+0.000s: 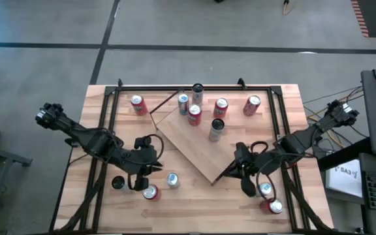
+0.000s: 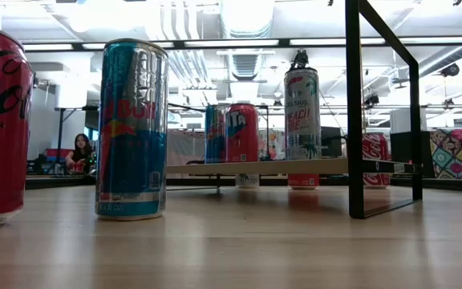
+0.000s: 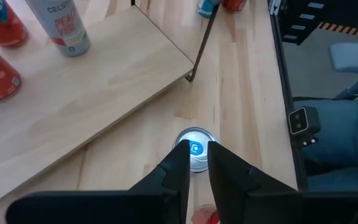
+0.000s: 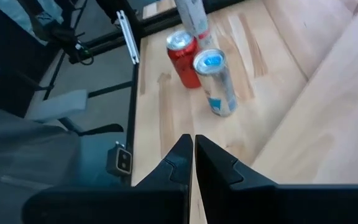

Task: Place canned beverage on shelf
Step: Put the left blue soda can on the shelf aligned with the blue can on the shelf

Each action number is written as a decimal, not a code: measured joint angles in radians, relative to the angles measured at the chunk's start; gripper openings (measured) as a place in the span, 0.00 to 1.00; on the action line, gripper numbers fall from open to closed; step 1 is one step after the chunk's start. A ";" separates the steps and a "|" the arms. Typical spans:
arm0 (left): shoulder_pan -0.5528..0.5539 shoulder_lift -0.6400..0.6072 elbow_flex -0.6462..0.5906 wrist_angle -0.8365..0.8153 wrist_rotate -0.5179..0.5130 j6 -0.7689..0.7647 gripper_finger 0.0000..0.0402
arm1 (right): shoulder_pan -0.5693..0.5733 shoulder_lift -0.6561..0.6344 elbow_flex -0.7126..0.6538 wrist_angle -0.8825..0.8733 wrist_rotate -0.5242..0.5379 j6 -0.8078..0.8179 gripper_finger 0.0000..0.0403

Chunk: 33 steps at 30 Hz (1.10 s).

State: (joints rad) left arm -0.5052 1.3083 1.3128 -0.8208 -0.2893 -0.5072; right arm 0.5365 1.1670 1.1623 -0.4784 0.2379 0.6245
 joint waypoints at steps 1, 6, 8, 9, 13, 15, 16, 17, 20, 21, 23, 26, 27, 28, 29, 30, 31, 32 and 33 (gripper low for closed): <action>-0.004 0.000 0.000 -0.001 0.000 0.000 0.11 | 0.000 0.014 0.016 0.002 0.000 -0.015 0.02; -0.028 0.000 -0.001 -0.007 0.000 0.000 0.14 | 0.000 0.094 0.110 -0.005 0.001 -0.092 0.02; -0.038 0.000 -0.001 -0.007 0.000 -0.004 0.14 | 0.000 0.130 0.156 -0.010 0.001 -0.126 0.02; -0.043 0.000 -0.001 -0.008 0.000 -0.006 0.14 | 0.000 0.148 0.179 -0.015 0.001 -0.145 0.02; -0.064 0.000 -0.001 -0.014 0.000 -0.007 0.14 | -0.003 0.221 0.266 -0.018 0.002 -0.234 0.02; -0.072 0.000 -0.001 -0.014 0.000 -0.008 0.14 | -0.008 0.259 0.308 -0.016 0.008 -0.282 0.02; -0.073 0.000 -0.001 -0.015 0.000 -0.008 0.14 | -0.013 0.276 0.325 -0.017 0.011 -0.303 0.02; -0.076 0.000 -0.001 -0.016 0.000 -0.008 0.14 | -0.020 0.295 0.342 -0.019 0.017 -0.321 0.02; -0.082 0.000 -0.001 -0.018 0.000 -0.008 0.14 | -0.046 0.342 0.386 -0.017 0.022 -0.361 0.02; -0.082 0.000 -0.001 -0.019 0.000 -0.008 0.14 | -0.056 0.358 0.398 -0.022 0.024 -0.370 0.02; -0.084 -0.001 -0.001 -0.031 0.000 -0.008 0.14 | -0.076 0.386 0.419 -0.016 0.024 -0.389 0.02; -0.084 -0.001 -0.001 -0.066 0.000 -0.005 0.14 | -0.106 0.424 0.441 -0.019 0.022 -0.406 0.02; -0.084 -0.001 -0.001 -0.082 0.000 -0.004 0.14 | -0.116 0.434 0.447 -0.020 0.018 -0.409 0.02; -0.084 -0.001 -0.001 -0.094 0.000 -0.003 0.14 | -0.123 0.445 0.452 -0.021 0.017 -0.410 0.02; -0.084 -0.001 -0.001 -0.102 -0.003 -0.001 0.14 | -0.132 0.455 0.458 -0.022 0.017 -0.414 0.02; -0.085 -0.001 -0.001 -0.109 -0.011 0.002 0.14 | -0.139 0.464 0.465 -0.022 0.017 -0.416 0.02; -0.086 -0.001 -0.001 -0.119 -0.019 0.008 0.14 | -0.145 0.473 0.472 -0.027 0.017 -0.417 0.02; -0.087 -0.001 -0.001 -0.127 -0.026 0.014 0.14 | -0.151 0.481 0.479 -0.033 0.017 -0.418 0.02; -0.088 -0.001 -0.001 -0.131 -0.033 0.020 0.14 | -0.157 0.492 0.488 -0.042 0.017 -0.420 0.02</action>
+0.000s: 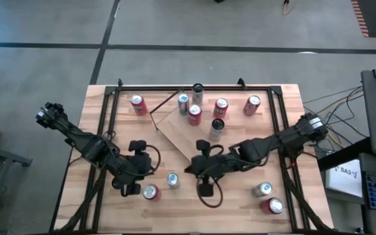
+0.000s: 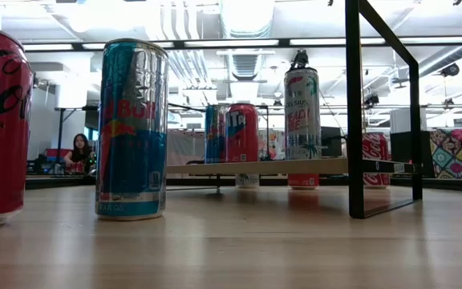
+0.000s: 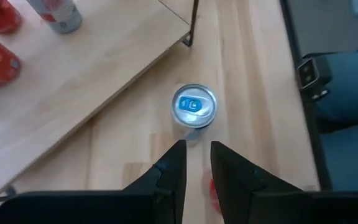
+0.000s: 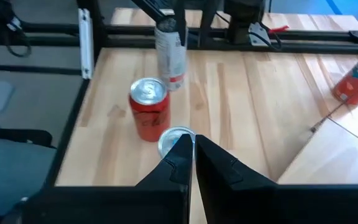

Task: Place canned beverage on shelf
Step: Put the left blue soda can on the shelf aligned with the blue can on the shelf

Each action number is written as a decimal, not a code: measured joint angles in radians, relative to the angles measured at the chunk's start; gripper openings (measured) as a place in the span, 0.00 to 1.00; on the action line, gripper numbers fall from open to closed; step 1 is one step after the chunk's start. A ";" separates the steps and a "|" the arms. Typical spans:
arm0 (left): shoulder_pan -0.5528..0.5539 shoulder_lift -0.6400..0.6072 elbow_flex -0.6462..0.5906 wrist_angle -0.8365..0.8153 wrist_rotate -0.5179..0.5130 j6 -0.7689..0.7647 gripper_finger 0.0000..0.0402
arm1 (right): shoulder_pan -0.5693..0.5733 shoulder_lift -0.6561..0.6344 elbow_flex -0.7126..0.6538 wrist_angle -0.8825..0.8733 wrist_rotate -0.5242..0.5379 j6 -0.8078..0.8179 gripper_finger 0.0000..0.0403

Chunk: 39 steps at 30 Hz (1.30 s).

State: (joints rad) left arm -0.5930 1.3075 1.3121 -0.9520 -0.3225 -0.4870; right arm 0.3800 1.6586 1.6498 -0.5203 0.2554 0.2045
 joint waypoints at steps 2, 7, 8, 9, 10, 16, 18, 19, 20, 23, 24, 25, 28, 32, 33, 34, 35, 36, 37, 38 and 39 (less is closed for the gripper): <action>-0.001 -0.001 0.000 -0.012 -0.006 0.011 0.14 | -0.008 0.016 0.013 -0.001 0.000 -0.009 0.02; -0.002 -0.003 0.000 -0.029 -0.010 0.041 0.14 | -0.015 0.053 0.040 0.001 0.000 -0.033 0.02; -0.002 -0.003 0.000 -0.029 -0.012 0.041 0.14 | -0.014 0.061 0.045 -0.001 0.000 -0.035 0.02; -0.002 -0.004 0.000 -0.032 -0.018 0.041 0.14 | -0.014 0.064 0.049 0.002 -0.001 -0.036 0.02; -0.002 -0.004 0.000 -0.040 -0.027 0.041 0.14 | -0.014 0.069 0.050 0.003 -0.001 -0.036 0.02; -0.002 -0.005 0.000 -0.060 -0.037 0.052 0.14 | -0.014 0.082 0.052 0.009 0.007 -0.035 0.02; -0.002 -0.005 0.000 -0.060 -0.044 0.062 0.14 | -0.014 0.086 0.051 0.009 0.007 -0.034 0.02; -0.002 -0.005 0.000 -0.061 -0.057 0.066 0.14 | -0.014 0.090 0.051 0.009 0.007 -0.034 0.02; -0.002 -0.005 0.000 -0.061 -0.068 0.068 0.14 | -0.014 0.093 0.051 0.008 0.007 -0.034 0.02; -0.002 -0.005 0.000 -0.060 -0.088 0.087 0.14 | -0.014 0.105 0.049 0.002 0.007 -0.049 0.02; -0.002 -0.005 0.000 -0.060 -0.089 0.095 0.14 | -0.014 0.109 0.049 0.002 0.007 -0.053 0.02; -0.002 -0.005 0.000 -0.060 -0.090 0.101 0.14 | -0.014 0.113 0.049 0.001 0.007 -0.057 0.02; -0.002 -0.005 0.000 -0.060 -0.091 0.121 0.14 | -0.014 0.127 0.049 0.001 0.007 -0.069 0.02; -0.002 -0.005 0.000 -0.060 -0.127 0.140 0.14 | -0.014 0.141 0.049 0.001 0.007 -0.121 0.02; -0.002 -0.005 0.000 -0.060 -0.140 0.144 0.14 | -0.014 0.144 0.049 0.002 0.007 -0.132 0.02; -0.002 -0.005 0.000 -0.059 -0.148 0.148 0.14 | -0.014 0.146 0.049 0.002 0.007 -0.139 0.02; -0.002 -0.005 -0.001 -0.060 -0.157 0.155 0.14 | -0.014 0.150 0.049 0.003 0.007 -0.142 0.02; -0.002 -0.005 -0.002 -0.060 -0.166 0.160 0.14 | -0.014 0.151 0.049 0.003 0.007 -0.142 0.02; -0.002 -0.005 -0.002 -0.060 -0.176 0.165 0.14 | -0.014 0.152 0.049 0.004 0.007 -0.142 0.02; -0.002 -0.005 -0.003 -0.059 -0.187 0.168 0.14 | -0.014 0.153 0.048 0.005 0.007 -0.142 0.02; -0.002 -0.005 -0.004 -0.060 -0.195 0.169 0.14 | -0.014 0.153 0.048 0.009 0.007 -0.140 0.02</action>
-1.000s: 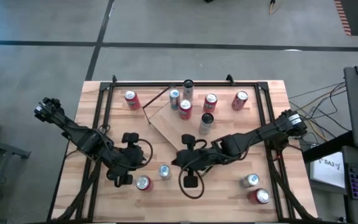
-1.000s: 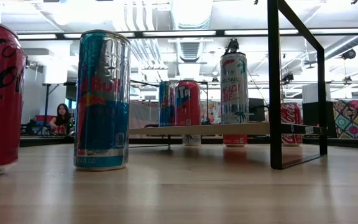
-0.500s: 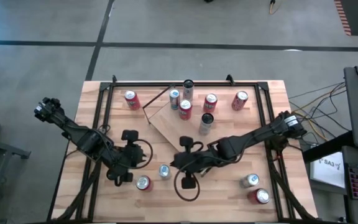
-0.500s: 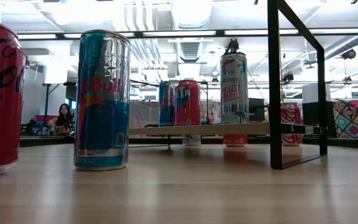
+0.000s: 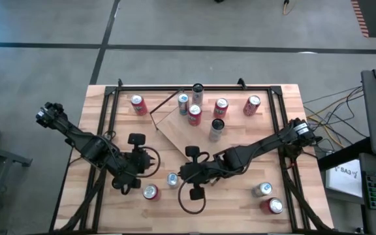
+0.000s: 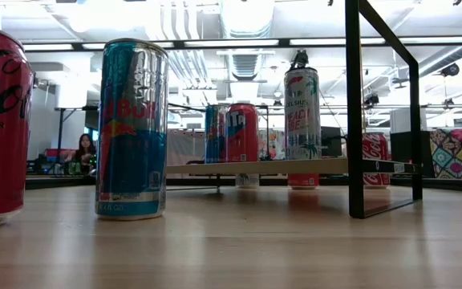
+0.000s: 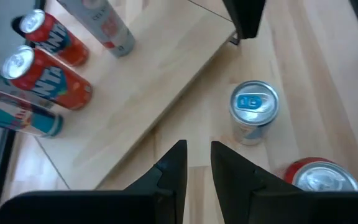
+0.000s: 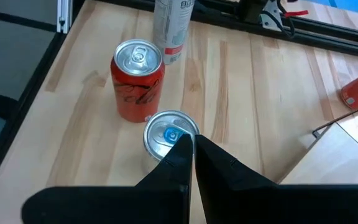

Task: Place canned beverage on shelf
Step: Put the left blue soda can on the shelf aligned with the blue can on the shelf

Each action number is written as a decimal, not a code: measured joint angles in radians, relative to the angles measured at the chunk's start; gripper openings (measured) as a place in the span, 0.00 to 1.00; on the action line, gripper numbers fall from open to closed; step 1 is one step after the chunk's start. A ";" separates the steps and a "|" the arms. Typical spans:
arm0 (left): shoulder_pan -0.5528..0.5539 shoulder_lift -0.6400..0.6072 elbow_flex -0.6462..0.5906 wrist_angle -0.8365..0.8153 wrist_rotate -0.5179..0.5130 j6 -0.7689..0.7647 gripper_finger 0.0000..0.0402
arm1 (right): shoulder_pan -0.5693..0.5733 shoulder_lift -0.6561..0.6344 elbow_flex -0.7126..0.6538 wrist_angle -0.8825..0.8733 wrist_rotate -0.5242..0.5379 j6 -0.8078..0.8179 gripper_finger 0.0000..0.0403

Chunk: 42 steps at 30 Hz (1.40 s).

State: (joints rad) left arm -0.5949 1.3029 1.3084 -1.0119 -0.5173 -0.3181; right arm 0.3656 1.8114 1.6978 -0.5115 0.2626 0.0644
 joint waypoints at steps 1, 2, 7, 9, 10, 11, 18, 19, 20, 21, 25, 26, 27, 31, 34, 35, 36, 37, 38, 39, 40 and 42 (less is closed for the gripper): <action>0.000 0.000 -0.001 0.000 -0.010 0.001 0.14 | -0.002 0.000 0.000 0.005 0.000 0.006 0.02; 0.000 0.000 -0.002 0.000 -0.018 0.001 0.14 | -0.003 0.000 0.000 0.013 0.000 0.011 0.03; 0.000 0.000 -0.002 0.000 -0.024 0.006 0.14 | -0.005 0.000 0.000 0.035 0.000 0.012 0.11; 0.000 0.000 -0.002 0.000 -0.025 0.006 0.14 | -0.005 0.001 0.000 0.035 0.000 -0.002 0.17; 0.000 0.000 -0.002 0.000 -0.025 0.006 0.14 | -0.005 0.002 0.000 0.035 0.000 -0.007 0.20; 0.000 0.000 -0.002 0.000 -0.024 0.006 0.14 | -0.005 0.005 0.000 0.035 0.000 -0.009 0.24; 0.000 0.000 -0.002 0.000 -0.025 0.006 0.14 | -0.005 0.023 0.000 0.038 0.000 0.043 0.58; 0.000 0.000 -0.002 0.000 -0.025 0.006 0.14 | -0.005 0.027 0.000 0.038 0.000 0.033 0.62; 0.000 0.000 -0.002 0.000 -0.025 0.006 0.14 | -0.005 0.031 0.000 0.041 0.000 0.030 0.66; 0.000 0.000 -0.002 0.000 -0.025 0.006 0.14 | -0.005 0.035 0.000 0.045 0.000 0.029 0.70; 0.000 0.000 -0.002 0.000 -0.025 0.006 0.14 | -0.010 0.064 -0.001 0.057 0.000 0.029 0.81; 0.000 0.000 -0.002 0.000 -0.025 0.006 0.14 | -0.012 0.075 -0.001 0.062 -0.001 0.029 0.83; 0.000 0.000 -0.002 0.001 -0.025 0.006 0.14 | -0.014 0.082 -0.001 0.071 -0.001 0.029 0.85; 0.000 0.000 -0.003 0.002 -0.026 0.006 0.14 | -0.022 0.114 -0.001 0.093 -0.008 0.029 0.89; 0.000 0.000 -0.006 0.002 -0.026 0.003 0.14 | -0.029 0.138 -0.001 0.099 -0.011 0.032 0.90; 0.000 0.000 -0.008 0.001 -0.026 0.002 0.14 | -0.033 0.143 -0.001 0.101 -0.026 0.033 0.90; 0.000 0.000 -0.010 0.001 -0.027 0.001 0.14 | -0.036 0.149 -0.001 0.104 -0.046 0.042 0.90; 0.000 0.000 -0.010 0.000 -0.027 -0.001 0.14 | -0.040 0.152 -0.001 0.106 -0.070 0.049 0.90; 0.000 0.000 -0.011 0.001 -0.027 -0.003 0.14 | -0.045 0.155 -0.001 0.106 -0.090 0.055 0.90; 0.000 0.000 -0.011 0.000 -0.027 -0.004 0.14 | -0.050 0.159 -0.001 0.107 -0.106 0.064 0.90; 0.000 0.000 -0.011 0.001 -0.027 -0.004 0.14 | -0.054 0.163 -0.001 0.110 -0.113 0.068 0.90; 0.000 0.000 -0.011 0.001 -0.027 -0.004 0.14 | -0.059 0.169 -0.001 0.110 -0.114 0.074 0.90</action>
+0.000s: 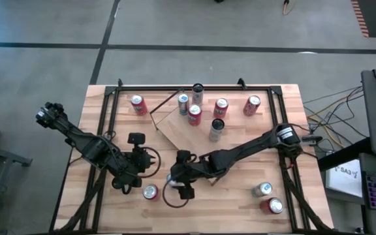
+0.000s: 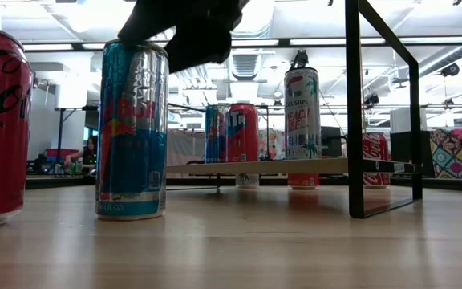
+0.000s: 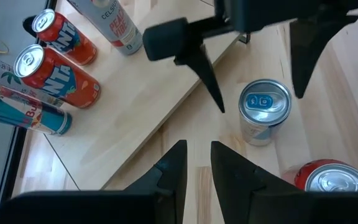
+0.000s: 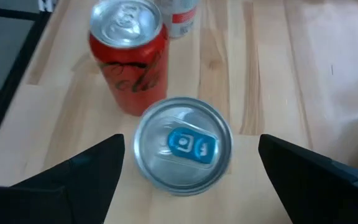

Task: Place canned beverage on shelf
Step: Put the left blue soda can on the shelf aligned with the blue can on the shelf

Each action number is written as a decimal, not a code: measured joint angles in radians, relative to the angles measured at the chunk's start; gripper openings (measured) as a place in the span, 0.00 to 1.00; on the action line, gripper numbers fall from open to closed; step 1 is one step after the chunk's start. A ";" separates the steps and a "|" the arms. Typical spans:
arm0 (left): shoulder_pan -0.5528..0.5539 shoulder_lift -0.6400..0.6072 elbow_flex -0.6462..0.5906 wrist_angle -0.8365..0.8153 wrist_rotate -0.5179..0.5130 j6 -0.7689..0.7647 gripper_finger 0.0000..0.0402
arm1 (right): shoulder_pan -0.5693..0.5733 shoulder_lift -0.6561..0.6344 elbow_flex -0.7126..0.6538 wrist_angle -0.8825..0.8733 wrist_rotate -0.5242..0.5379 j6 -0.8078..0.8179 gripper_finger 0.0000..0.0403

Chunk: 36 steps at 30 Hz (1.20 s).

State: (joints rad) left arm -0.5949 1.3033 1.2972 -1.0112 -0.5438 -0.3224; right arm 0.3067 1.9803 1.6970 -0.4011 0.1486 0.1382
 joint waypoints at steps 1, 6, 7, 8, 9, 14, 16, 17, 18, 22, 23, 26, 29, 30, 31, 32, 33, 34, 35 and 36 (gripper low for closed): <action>0.000 0.000 0.000 0.000 0.000 0.000 0.14 | -0.002 0.003 0.000 -0.001 -0.005 0.000 0.90; 0.000 0.000 0.000 0.000 0.000 0.000 0.14 | -0.011 0.015 0.000 0.017 -0.028 -0.001 0.90; 0.000 0.000 0.000 0.000 0.000 0.000 0.14 | -0.012 0.020 0.000 0.022 -0.029 -0.001 0.90; 0.000 0.000 0.000 0.000 0.000 0.000 0.14 | -0.013 0.022 0.000 0.026 -0.029 -0.001 0.90; 0.000 0.000 0.000 0.000 0.000 0.000 0.14 | -0.015 0.024 0.000 0.024 -0.030 0.000 0.90; 0.000 0.000 -0.002 0.001 0.000 0.000 0.14 | -0.025 0.035 0.000 0.038 -0.073 -0.001 0.90; 0.000 0.000 -0.002 0.002 0.000 0.000 0.14 | -0.025 0.035 0.000 0.044 -0.075 -0.005 0.90; 0.000 0.000 -0.002 0.002 0.000 0.000 0.14 | -0.025 0.035 0.000 0.045 -0.073 -0.007 0.89; 0.000 0.000 -0.003 0.002 0.000 0.000 0.14 | -0.025 0.035 0.000 0.046 -0.071 -0.008 0.88; 0.000 0.000 -0.003 0.002 0.000 0.000 0.14 | -0.026 0.035 0.000 0.044 -0.077 -0.005 0.82; 0.000 0.000 -0.003 0.002 0.000 -0.001 0.14 | -0.026 0.035 0.000 0.045 -0.078 -0.004 0.80; 0.000 0.000 -0.004 0.002 0.000 -0.001 0.14 | -0.026 0.035 0.000 0.045 -0.079 -0.001 0.73; 0.000 0.000 -0.004 0.002 0.000 -0.001 0.14 | -0.026 0.035 0.000 0.044 -0.079 -0.001 0.65; 0.000 0.000 -0.004 0.003 0.000 -0.001 0.14 | -0.026 0.035 0.000 0.044 -0.078 -0.001 0.62; 0.000 0.000 -0.004 0.004 0.000 -0.001 0.14 | -0.026 0.035 0.000 0.044 -0.079 0.000 0.59; 0.000 0.000 -0.004 0.005 0.000 -0.001 0.14 | -0.026 0.035 0.000 0.044 -0.079 0.000 0.57; 0.000 0.000 -0.004 0.005 -0.010 -0.001 0.14 | -0.026 0.035 0.000 0.045 -0.079 -0.001 0.56; 0.000 0.000 -0.004 0.005 -0.030 -0.001 0.14 | -0.026 0.035 0.000 0.045 -0.079 -0.001 0.56; 0.000 0.000 -0.004 0.005 -0.059 -0.001 0.14 | -0.026 0.035 0.000 0.045 -0.079 0.000 0.56; 0.000 0.000 -0.004 0.005 -0.086 0.000 0.14 | -0.026 0.035 0.000 0.045 -0.079 -0.001 0.56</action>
State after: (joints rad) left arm -0.5949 1.3029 1.2934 -1.0065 -0.6295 -0.3229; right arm 0.2810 2.0151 1.6970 -0.3565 0.0700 0.1375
